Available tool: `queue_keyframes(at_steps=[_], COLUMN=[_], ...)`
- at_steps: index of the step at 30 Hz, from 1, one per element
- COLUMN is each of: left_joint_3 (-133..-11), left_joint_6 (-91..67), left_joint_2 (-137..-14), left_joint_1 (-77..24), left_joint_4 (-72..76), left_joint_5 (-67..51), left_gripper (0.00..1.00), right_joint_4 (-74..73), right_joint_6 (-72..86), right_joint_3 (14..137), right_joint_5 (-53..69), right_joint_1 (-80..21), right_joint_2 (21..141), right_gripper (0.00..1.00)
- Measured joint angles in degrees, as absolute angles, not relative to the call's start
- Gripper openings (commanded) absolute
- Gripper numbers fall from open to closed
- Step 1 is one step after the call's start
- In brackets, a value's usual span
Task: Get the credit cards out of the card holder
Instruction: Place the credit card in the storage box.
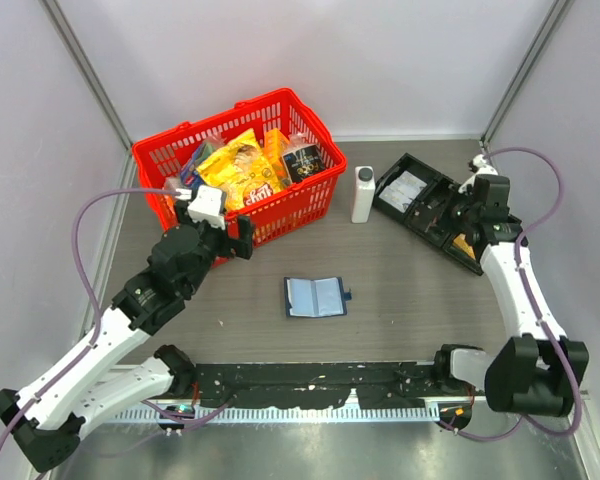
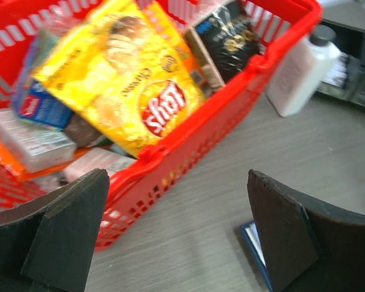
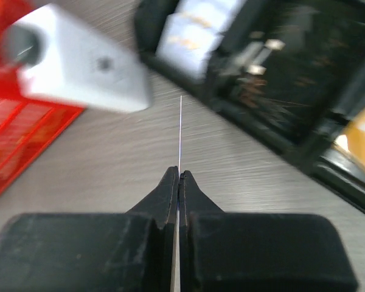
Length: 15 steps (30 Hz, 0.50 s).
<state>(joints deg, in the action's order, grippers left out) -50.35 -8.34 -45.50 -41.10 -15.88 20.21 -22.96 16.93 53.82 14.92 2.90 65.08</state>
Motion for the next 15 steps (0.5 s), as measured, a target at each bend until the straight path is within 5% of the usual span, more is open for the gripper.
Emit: queue_keyframes(at_steps=[7,15], left_joint_3=[-48.27,-47.99], left_joint_6=[-6.79,-5.63], left_joint_2=[-42.17,-42.06], left_joint_1=[-41.1,-41.1], left_joint_4=[-12.25,-10.7], left_joint_5=[29.17,31.48], left_gripper=[1.0,1.0], right_joint_4=[-20.97,-16.86], right_joint_6=[19.7,17.74], right_joint_3=[55.79,60.07], right_joint_5=[5.85,9.65], right_joint_1=[10.31,12.56], right_joint_2=[74.67,85.01], right_gripper=[0.01,0.01])
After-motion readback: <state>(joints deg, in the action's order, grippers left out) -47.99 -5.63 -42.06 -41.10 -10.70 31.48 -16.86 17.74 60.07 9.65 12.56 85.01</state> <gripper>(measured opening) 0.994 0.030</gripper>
